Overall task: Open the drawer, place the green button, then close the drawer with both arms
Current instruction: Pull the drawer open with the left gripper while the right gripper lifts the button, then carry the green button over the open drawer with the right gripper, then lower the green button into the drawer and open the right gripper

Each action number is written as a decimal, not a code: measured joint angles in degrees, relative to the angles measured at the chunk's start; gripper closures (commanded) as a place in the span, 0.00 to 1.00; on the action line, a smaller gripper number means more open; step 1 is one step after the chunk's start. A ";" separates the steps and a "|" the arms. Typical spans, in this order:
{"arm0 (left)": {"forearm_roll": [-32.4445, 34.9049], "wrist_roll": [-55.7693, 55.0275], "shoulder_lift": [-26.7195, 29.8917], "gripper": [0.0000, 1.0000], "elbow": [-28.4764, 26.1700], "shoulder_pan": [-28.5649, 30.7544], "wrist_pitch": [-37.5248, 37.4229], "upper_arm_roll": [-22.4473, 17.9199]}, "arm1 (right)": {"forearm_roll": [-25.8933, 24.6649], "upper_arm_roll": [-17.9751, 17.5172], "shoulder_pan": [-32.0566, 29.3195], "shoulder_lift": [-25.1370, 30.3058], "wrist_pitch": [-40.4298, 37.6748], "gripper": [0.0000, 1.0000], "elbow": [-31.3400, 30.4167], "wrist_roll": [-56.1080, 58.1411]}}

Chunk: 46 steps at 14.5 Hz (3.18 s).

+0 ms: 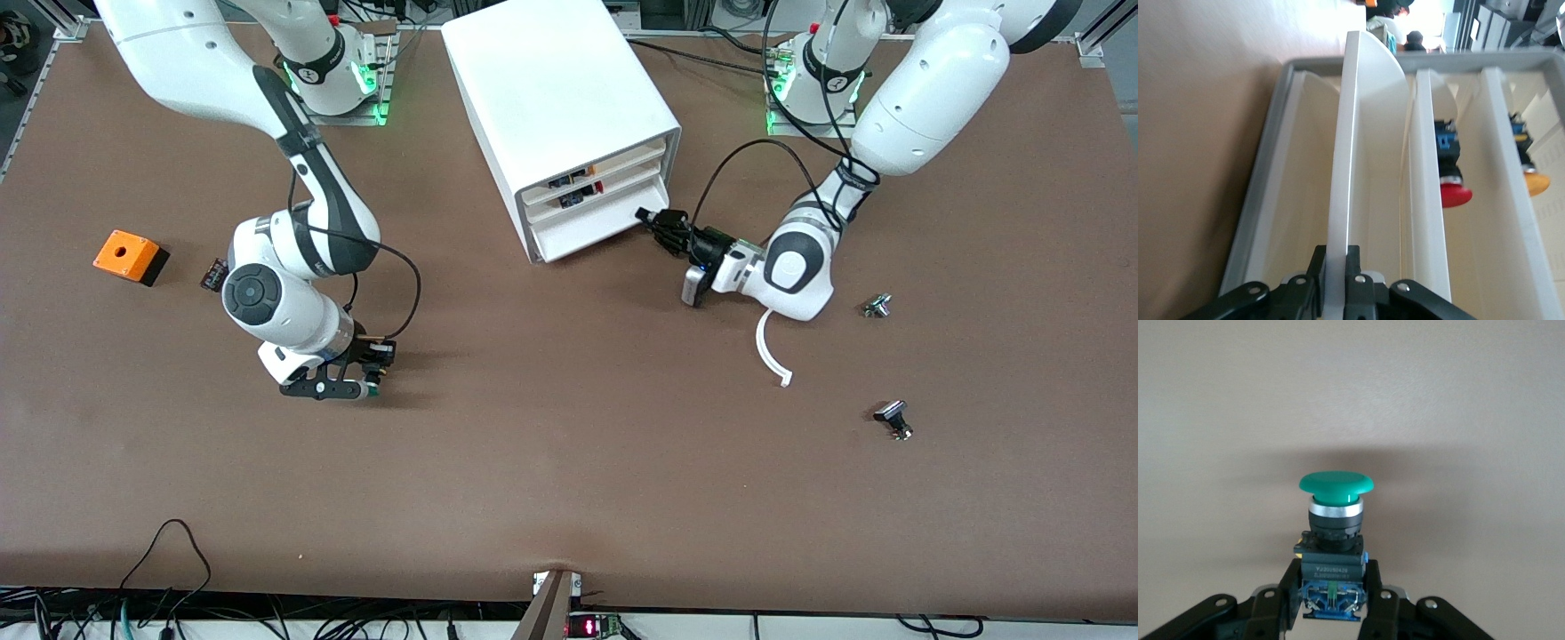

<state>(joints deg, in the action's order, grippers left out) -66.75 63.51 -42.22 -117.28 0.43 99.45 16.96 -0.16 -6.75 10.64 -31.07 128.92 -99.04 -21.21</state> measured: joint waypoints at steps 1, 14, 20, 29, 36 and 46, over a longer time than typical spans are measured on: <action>0.39 -1.44 -0.01 1.00 0.81 0.52 -0.12 -0.33 | 0.00 -0.81 0.07 1.02 -3.26 1.00 1.60 -2.22; 5.03 -14.14 -0.06 0.00 8.51 3.77 -1.83 -3.75 | -1.21 -10.00 8.15 5.19 -23.89 1.00 21.17 -38.71; 11.19 -20.15 0.15 0.00 9.71 7.67 -2.68 -3.88 | -3.95 -9.93 16.09 1.07 -21.73 1.00 27.34 -56.15; 17.38 -43.77 3.59 0.00 10.94 10.10 -5.37 -4.49 | -6.32 -9.85 25.27 -8.24 -12.41 1.00 29.01 -82.36; 29.56 -68.28 9.49 0.00 13.99 9.75 -4.99 -5.41 | -7.90 -7.38 31.21 -15.02 -5.54 1.00 29.44 -93.85; 56.95 -97.60 12.49 0.00 21.02 2.63 3.11 -4.66 | -7.91 -6.63 33.04 -19.24 -1.09 0.84 29.60 -100.97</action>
<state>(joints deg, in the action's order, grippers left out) -9.80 -34.09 -29.72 -96.26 3.05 102.56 12.30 -8.07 -13.38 43.68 -50.30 127.84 -69.44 -122.18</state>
